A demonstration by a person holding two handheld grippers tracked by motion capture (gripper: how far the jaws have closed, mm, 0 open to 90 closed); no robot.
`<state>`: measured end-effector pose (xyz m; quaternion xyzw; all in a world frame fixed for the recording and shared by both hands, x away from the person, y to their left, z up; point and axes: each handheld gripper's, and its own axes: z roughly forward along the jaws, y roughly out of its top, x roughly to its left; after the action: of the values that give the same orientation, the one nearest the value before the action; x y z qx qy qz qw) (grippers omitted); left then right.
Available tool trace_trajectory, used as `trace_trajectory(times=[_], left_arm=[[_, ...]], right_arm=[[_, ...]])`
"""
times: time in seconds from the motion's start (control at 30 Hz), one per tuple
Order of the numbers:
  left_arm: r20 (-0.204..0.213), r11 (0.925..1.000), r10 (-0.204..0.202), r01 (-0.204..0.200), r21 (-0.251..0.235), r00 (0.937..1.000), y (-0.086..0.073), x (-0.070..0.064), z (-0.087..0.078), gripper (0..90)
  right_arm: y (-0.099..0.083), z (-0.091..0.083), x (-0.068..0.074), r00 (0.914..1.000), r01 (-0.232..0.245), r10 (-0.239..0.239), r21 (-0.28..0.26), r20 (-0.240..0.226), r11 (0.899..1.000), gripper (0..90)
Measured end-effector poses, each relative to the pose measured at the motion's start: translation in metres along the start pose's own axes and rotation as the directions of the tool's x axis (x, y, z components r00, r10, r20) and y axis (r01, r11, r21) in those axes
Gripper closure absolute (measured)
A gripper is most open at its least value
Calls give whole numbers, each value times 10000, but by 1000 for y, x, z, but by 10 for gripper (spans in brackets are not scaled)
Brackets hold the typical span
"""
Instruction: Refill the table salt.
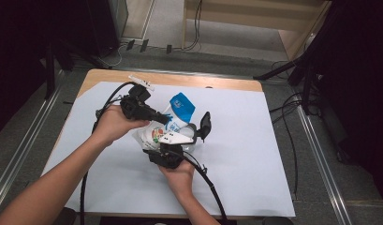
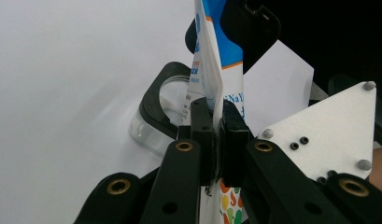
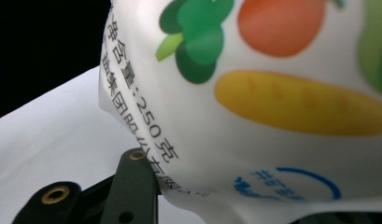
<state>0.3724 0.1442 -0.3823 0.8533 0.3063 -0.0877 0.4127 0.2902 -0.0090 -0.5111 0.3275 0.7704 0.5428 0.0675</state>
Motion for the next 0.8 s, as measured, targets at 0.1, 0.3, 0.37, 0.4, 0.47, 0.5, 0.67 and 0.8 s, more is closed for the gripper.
trace_trajectory(times=[0.1, 0.3, 0.37, 0.4, 0.47, 0.5, 0.67, 0.8], left_arm=[[-145, 9999, 114, -113, 53, 9998, 4, -2, 3, 881], [-144, 9999, 129, -128, 80, 9998, 8, -2, 10, 874], [-117, 9999, 91, -90, 122, 9999, 9, -1, 12, 875], [-167, 9998, 127, -124, 148, 9998, 10, -1, 12, 876], [-137, 9999, 87, -85, 133, 9999, 10, -1, 14, 876], [-151, 9998, 104, -102, 148, 9998, 11, 0, 15, 876], [-181, 9997, 79, -75, 218, 9998, 11, 1, 17, 868], [-183, 9999, 36, -34, 148, 9998, 10, 2, 15, 848]], right_arm=[[1, -1, -1, 9999, -163, 163, -96, -47, 9998, 641], [2, -2, -4, 9988, -459, 456, -162, -201, 9988, 646], [2, -3, -4, 9984, -524, 521, -155, -202, 9985, 647], [1, -3, -5, 9984, -527, 524, -167, -189, 9985, 647], [1, -3, -5, 9980, -604, 599, -216, -216, 9979, 648], [1, -3, -6, 9981, -587, 583, -231, -206, 9980, 649], [0, -3, -7, 9966, -774, 767, -225, -310, 9967, 653], [0, -4, -7, 9954, -890, 877, -315, -385, 9955, 656]])
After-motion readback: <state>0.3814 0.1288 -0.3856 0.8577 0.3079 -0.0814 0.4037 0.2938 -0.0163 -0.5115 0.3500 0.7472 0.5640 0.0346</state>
